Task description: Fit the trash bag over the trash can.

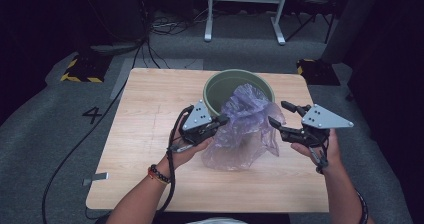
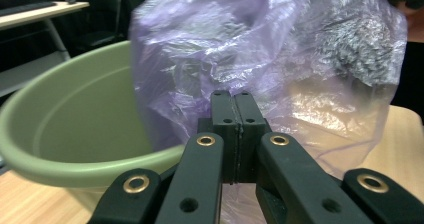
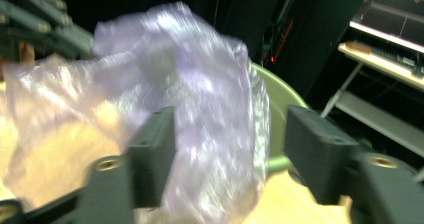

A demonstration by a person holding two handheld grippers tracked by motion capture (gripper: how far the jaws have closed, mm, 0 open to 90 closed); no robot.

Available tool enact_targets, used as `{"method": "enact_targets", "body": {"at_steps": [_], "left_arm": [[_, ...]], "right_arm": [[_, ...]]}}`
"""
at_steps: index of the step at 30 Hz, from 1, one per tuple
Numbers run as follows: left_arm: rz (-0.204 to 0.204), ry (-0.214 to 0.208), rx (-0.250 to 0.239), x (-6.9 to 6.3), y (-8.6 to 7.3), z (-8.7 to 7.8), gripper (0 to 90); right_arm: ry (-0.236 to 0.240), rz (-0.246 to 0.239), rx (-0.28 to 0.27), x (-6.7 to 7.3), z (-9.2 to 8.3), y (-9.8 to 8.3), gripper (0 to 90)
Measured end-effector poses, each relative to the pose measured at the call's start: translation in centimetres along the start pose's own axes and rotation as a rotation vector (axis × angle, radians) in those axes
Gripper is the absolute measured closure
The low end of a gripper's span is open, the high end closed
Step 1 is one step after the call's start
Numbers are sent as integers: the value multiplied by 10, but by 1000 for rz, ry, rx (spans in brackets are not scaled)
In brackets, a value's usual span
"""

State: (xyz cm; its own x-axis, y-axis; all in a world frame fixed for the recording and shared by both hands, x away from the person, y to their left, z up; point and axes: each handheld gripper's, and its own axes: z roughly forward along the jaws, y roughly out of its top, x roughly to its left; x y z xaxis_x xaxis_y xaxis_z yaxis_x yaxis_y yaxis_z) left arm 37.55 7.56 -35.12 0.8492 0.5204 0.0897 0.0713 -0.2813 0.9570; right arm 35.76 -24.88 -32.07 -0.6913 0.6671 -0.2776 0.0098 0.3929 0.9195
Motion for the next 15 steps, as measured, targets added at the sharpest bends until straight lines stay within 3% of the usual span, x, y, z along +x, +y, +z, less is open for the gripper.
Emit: {"method": "enact_targets", "body": {"at_steps": [2,3,7,10,12,15], "left_arm": [[-5,14,-2,5,1,-1,897],[-5,19,1,8,2,-2,897],[-22,28,-12,18,6,-5,897],[-24,37,-8,25,9,-4,897],[-23,41,2,29,10,-3,897],[-25,50,7,36,13,-1,897]], "right_arm": [[16,16,27,-3,0,-3,550],[18,22,34,-4,-1,-5,640],[5,41,47,-11,2,-8,864],[-14,46,51,-16,10,-8,900],[-58,31,62,-20,16,-6,900],[-97,47,40,-29,22,-1,899]]}}
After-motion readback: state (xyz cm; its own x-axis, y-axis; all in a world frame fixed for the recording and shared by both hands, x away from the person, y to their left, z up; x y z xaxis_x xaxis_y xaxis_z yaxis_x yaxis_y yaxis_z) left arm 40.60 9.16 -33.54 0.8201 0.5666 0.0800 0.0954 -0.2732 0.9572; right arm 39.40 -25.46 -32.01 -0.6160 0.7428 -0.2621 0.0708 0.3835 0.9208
